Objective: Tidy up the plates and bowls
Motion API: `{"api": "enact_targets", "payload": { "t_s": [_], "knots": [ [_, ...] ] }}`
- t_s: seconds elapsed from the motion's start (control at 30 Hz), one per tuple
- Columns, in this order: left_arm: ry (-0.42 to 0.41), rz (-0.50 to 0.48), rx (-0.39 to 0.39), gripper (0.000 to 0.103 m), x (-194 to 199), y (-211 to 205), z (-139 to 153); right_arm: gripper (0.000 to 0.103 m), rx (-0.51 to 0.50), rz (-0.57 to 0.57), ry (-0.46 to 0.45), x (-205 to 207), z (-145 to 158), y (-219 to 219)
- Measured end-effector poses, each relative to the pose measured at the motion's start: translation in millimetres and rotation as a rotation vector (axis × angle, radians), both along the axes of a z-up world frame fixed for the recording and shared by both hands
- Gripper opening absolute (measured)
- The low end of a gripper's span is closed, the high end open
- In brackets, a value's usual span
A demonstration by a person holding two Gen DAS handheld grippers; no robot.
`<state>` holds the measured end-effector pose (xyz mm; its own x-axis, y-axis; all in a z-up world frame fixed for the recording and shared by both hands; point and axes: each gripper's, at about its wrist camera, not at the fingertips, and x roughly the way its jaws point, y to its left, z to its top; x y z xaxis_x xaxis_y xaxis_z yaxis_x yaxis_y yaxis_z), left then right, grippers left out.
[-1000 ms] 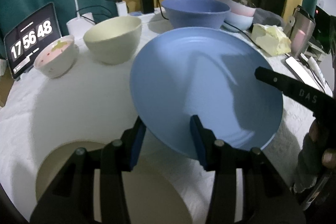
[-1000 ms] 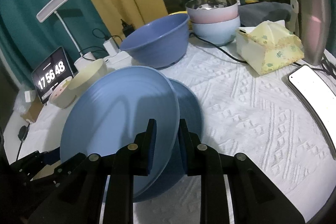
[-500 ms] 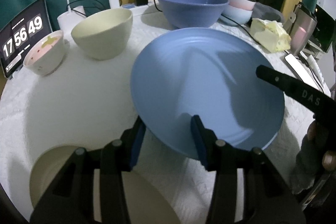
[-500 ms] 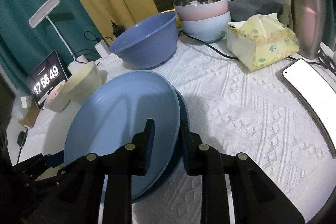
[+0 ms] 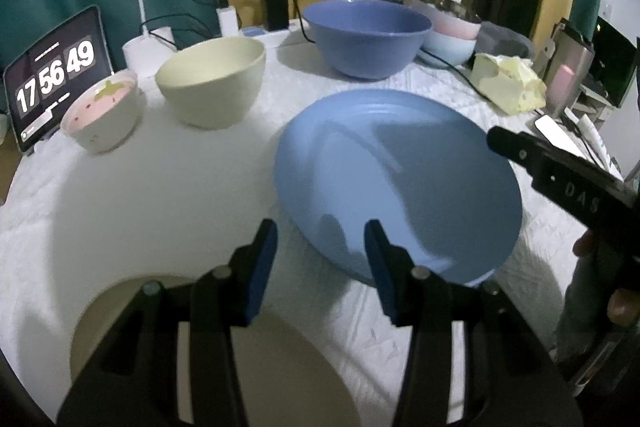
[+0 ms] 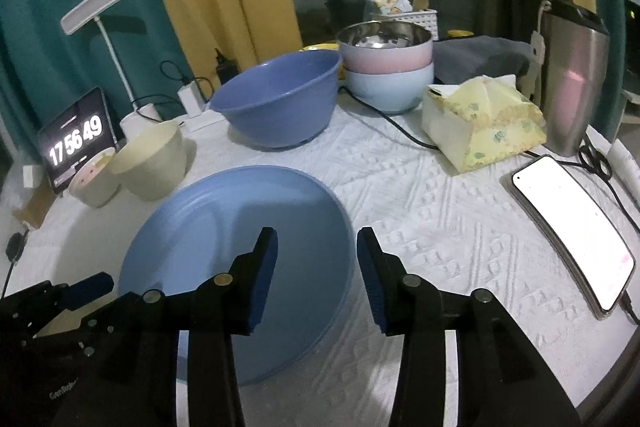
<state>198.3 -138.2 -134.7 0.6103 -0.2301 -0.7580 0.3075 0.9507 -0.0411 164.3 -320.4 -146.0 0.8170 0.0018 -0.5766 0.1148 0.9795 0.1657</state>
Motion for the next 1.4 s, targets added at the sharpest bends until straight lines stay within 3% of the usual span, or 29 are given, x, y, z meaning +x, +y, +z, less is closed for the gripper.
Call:
{"api": "enact_targets", "payload": {
  "t_s": [0.93, 1.4],
  "knots": [
    [-0.075, 0.116, -0.094, 0.050, -20, 76, 17, 0.044, -0.029, 0.146, 0.015, -6, 15, 74],
    [-0.137, 0.187, -0.083, 0.051, -37, 110, 21, 0.044, -0.037, 0.222, 0.023, -12, 19, 104]
  ]
}}
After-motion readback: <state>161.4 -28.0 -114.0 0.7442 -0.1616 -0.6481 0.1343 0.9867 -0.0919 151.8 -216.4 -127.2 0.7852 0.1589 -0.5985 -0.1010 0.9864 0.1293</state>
